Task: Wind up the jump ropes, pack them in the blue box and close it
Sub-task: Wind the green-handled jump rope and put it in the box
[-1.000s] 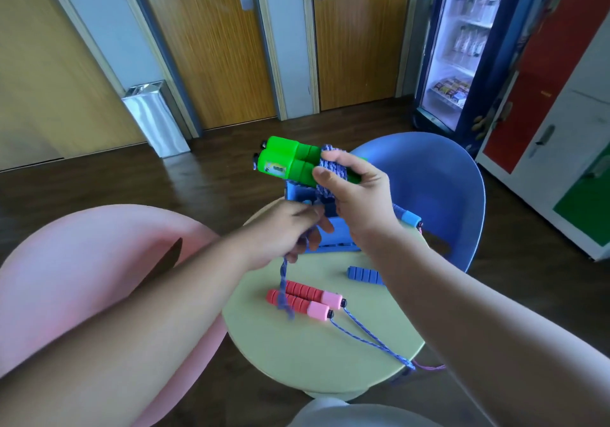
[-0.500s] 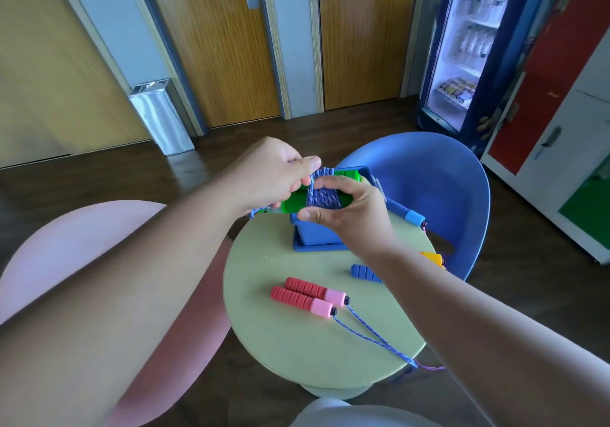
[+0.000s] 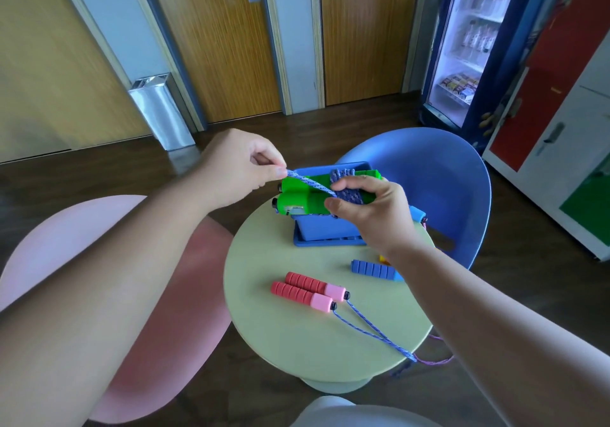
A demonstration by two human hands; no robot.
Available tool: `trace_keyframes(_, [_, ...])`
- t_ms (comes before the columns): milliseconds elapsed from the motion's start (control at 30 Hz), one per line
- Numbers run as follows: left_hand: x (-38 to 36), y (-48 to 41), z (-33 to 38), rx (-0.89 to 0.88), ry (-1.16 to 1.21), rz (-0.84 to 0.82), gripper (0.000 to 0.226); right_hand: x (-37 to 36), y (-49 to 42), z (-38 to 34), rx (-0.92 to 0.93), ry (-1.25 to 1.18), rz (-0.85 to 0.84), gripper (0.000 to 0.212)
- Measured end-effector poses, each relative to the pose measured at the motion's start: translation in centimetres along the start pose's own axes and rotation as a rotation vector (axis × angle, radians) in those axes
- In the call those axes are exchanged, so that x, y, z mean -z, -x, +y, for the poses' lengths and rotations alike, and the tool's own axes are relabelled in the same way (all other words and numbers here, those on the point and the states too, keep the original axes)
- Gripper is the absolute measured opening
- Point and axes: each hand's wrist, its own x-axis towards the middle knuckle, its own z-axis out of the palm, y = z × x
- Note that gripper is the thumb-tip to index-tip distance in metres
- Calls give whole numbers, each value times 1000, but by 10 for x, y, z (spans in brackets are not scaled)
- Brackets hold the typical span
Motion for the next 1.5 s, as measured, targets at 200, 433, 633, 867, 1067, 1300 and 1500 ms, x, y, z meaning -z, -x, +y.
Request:
trace_keyframes(200, [-10, 11, -27, 3, 29, 132, 10, 6, 2, -10, -24, -156, -47, 20])
trace_keyframes(433, [-29, 24, -49, 81, 284, 144, 26, -1, -4, -12, -141, -243, 8, 21])
trace_keyframes(633, [-59, 33, -67, 195, 460, 314, 26, -13, -7, -26, -266, -311, 49, 21])
trace_keyframes(867, [-86, 30, -66, 317, 782, 545, 21, -31, -27, -28, -366, -342, 71, 22])
trace_keyframes(1067, [-102, 27, -56, 377, 920, 608, 17, -44, -39, -20, -381, -323, 72, 16])
trace_keyframes(1300, [-141, 36, -16, 452, 995, 519, 12, -56, -47, -14, -340, -330, 81, 16])
trace_keyframes(1500, [-154, 35, 2, 472, 978, 288, 14, -52, -52, -13, -279, -230, 77, 14])
